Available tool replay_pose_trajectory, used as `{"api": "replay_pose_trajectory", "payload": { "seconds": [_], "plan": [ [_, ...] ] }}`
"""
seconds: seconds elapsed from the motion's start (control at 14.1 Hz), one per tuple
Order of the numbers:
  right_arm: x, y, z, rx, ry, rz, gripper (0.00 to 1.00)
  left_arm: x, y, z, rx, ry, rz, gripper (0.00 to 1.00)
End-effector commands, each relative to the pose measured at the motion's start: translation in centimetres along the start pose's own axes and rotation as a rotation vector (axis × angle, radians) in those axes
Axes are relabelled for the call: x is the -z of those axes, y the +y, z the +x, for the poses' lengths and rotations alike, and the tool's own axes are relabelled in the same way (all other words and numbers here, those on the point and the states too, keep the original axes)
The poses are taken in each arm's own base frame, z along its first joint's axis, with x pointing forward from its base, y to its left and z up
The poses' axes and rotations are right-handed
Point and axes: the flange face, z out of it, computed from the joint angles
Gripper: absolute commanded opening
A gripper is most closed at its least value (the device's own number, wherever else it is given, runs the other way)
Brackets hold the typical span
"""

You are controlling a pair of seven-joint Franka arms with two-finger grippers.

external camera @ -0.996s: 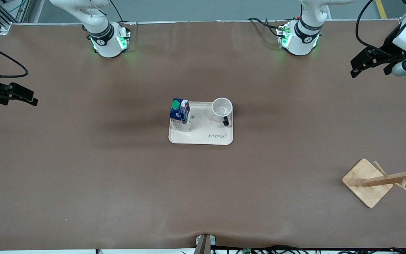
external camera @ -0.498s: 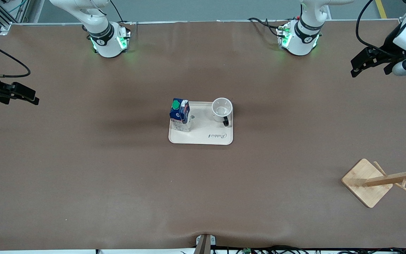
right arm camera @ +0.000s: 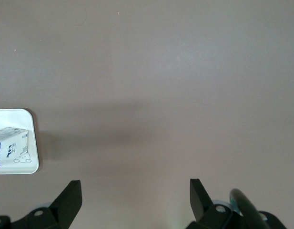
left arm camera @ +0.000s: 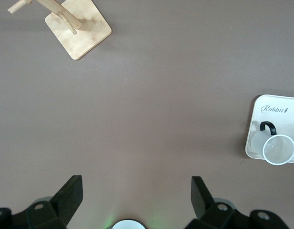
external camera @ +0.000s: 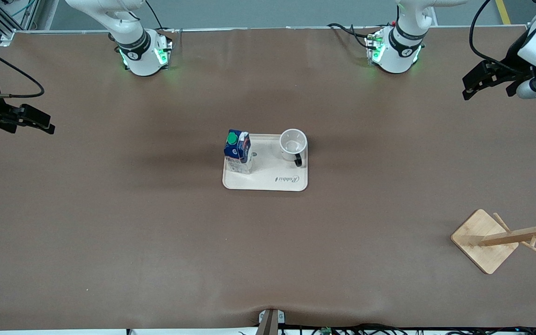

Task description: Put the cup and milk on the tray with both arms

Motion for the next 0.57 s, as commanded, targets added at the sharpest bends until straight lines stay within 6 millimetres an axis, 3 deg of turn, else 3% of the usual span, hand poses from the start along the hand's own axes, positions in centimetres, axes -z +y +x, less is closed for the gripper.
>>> {"api": "replay_pose_trajectory", "payload": {
  "seconds": [0.0,0.5],
  "plan": [
    [0.10,0.00,-0.79,0.012,0.009,-0.018,1.00,0.75,0.27,-0.23,-0.020,-0.007,-0.013,1.00],
    [0.05,0.25,-0.78,0.009,0.005,-0.018,1.00,0.97,0.16,-0.32,-0.020,-0.014,-0.012,1.00]
  ]
}}
